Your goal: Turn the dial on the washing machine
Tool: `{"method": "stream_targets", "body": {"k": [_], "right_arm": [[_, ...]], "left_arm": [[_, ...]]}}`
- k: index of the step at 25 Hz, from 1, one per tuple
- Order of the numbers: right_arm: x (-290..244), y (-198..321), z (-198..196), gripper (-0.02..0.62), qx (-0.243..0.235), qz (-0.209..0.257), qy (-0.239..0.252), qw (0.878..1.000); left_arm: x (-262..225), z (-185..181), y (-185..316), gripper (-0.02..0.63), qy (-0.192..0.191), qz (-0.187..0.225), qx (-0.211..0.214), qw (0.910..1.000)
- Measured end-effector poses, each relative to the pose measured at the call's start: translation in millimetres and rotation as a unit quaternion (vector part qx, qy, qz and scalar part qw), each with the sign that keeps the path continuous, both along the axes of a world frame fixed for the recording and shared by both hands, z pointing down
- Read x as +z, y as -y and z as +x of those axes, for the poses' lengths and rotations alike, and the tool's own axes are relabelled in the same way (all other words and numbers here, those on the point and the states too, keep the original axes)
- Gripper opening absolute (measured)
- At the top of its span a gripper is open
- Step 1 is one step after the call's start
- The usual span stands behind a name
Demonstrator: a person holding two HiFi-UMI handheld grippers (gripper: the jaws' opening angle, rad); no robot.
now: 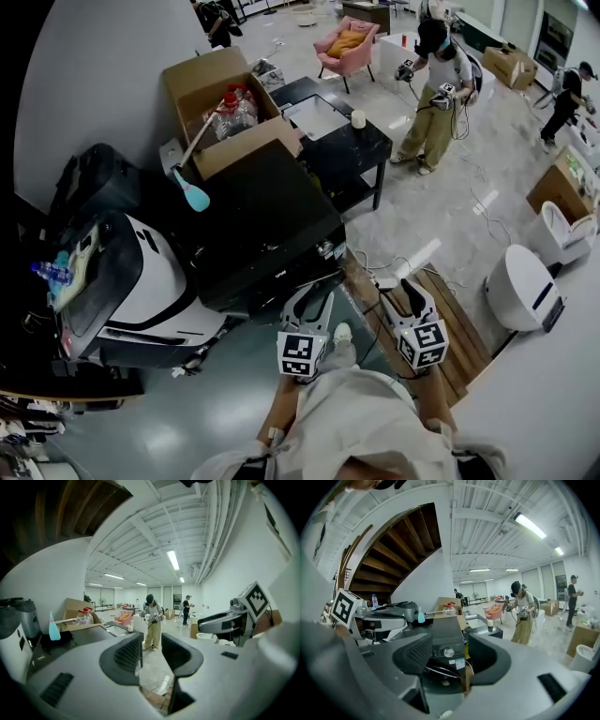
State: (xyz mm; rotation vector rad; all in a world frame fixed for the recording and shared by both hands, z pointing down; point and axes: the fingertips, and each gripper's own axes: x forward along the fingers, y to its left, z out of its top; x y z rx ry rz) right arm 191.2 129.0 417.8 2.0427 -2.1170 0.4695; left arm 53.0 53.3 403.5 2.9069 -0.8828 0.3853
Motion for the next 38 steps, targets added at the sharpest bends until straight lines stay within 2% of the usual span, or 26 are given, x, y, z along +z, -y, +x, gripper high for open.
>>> {"method": "stream_targets", "body": {"k": [19,28,38], "right_arm": [[48,112,-3,0.235,-0.051,-0.058,-0.008,0.997],[74,153,-5,0.235,-0.056,-0.091,-0.014,0.994],[99,181,-15,0.235,-0.074,-0.118,-0.017,0.99]], "left_arm": [[68,1,96,0.146,0.03,-0.062,-0.04,0.9968],[99,7,130,0.146,0.037,-0.097,-0.033,0.9941],[125,12,145,0.146,0.042,-0.125,-0.027,0.9909]]}}
